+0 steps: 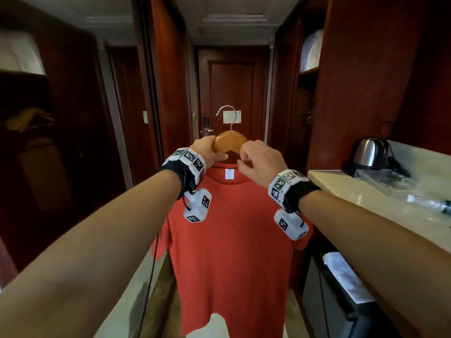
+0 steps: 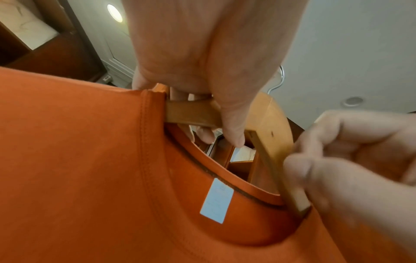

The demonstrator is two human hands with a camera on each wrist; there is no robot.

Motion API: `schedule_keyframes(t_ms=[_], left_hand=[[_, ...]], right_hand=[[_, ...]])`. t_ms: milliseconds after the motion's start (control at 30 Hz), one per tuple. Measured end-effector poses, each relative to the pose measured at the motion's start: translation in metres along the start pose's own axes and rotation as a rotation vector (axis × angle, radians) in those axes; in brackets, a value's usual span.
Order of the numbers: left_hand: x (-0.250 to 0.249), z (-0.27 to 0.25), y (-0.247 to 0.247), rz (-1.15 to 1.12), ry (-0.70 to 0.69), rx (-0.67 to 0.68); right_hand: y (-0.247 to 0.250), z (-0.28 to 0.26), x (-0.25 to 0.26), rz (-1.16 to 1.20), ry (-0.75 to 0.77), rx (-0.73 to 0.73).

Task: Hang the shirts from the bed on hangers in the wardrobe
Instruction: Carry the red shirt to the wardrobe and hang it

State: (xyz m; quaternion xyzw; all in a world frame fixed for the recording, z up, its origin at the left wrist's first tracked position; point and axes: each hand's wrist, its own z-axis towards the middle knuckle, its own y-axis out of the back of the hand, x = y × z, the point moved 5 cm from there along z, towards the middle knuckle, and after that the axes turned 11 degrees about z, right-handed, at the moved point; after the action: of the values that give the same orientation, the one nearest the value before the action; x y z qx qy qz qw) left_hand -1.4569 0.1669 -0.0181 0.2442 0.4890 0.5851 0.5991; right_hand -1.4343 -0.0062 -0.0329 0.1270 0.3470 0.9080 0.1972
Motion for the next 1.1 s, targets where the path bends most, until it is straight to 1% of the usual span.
schedule_keyframes(t_ms=[33, 133, 167, 200, 267, 333, 433, 533, 633, 700, 767, 800, 833, 900, 967, 1000, 1033, 1067, 1100], left_hand=[[-0.002, 0.015, -0.008, -0.005, -0.003, -0.005], [-0.009, 0.055, -0.031, 0.004, -0.019, 0.031], [-0.011, 0.067, -0.039, 0.018, -0.031, 0.05], [-0.013, 0.078, -0.046, 0.034, -0.038, 0.069], [-0.013, 0.102, -0.059, 0.064, -0.048, 0.089], [-0.009, 0.126, -0.073, 0.087, -0.052, 0.093], [0.001, 0.169, -0.098, 0.054, -0.064, 0.098], [0.014, 0.215, -0.124, -0.025, -0.07, 0.098], [0.03, 0.267, -0.146, -0.081, -0.086, 0.097], [0.04, 0.306, -0.158, -0.107, -0.11, 0.093], [0.052, 0.356, -0.169, -0.127, -0.124, 0.092], [0.056, 0.362, -0.173, -0.141, -0.137, 0.089], [0.059, 0.379, -0.177, -0.158, -0.14, 0.093], [0.069, 0.423, -0.189, -0.192, -0.167, 0.079], [0.073, 0.444, -0.196, -0.202, -0.178, 0.063], [0.075, 0.461, -0.202, -0.215, -0.195, 0.051], [0.077, 0.475, -0.205, -0.226, -0.196, 0.049], [0.081, 0.489, -0.21, -0.238, -0.21, 0.039], [0.084, 0.502, -0.215, -0.246, -0.206, 0.037]], right_hand=[[-0.012, 0.005, -0.013, 0.021, -0.011, 0.1], [-0.057, 0.017, -0.054, -0.005, -0.15, 0.425], [-0.07, 0.021, -0.068, -0.006, -0.198, 0.494], [-0.08, 0.026, -0.08, 0.007, -0.241, 0.518], [-0.093, 0.041, -0.101, 0.045, -0.282, 0.484], [-0.102, 0.056, -0.121, 0.042, -0.307, 0.416], [-0.119, 0.079, -0.153, 0.009, -0.322, 0.326], [-0.149, 0.105, -0.189, -0.001, -0.332, 0.319], [-0.18, 0.139, -0.223, -0.003, -0.321, 0.344], [-0.196, 0.164, -0.244, 0.005, -0.308, 0.326], [-0.207, 0.196, -0.274, 0.012, -0.308, 0.24], [-0.205, 0.199, -0.28, 0.036, -0.297, 0.184], [-0.205, 0.212, -0.293, 0.033, -0.306, 0.117], [-0.213, 0.24, -0.325, 0.026, -0.341, -0.062], [-0.215, 0.247, -0.345, 0.036, -0.385, -0.229], [-0.222, 0.254, -0.361, 0.058, -0.41, -0.287], [-0.231, 0.263, -0.375, 0.08, -0.455, -0.297], [-0.242, 0.27, -0.39, 0.11, -0.515, -0.254], [-0.254, 0.277, -0.405, 0.148, -0.597, -0.173]])
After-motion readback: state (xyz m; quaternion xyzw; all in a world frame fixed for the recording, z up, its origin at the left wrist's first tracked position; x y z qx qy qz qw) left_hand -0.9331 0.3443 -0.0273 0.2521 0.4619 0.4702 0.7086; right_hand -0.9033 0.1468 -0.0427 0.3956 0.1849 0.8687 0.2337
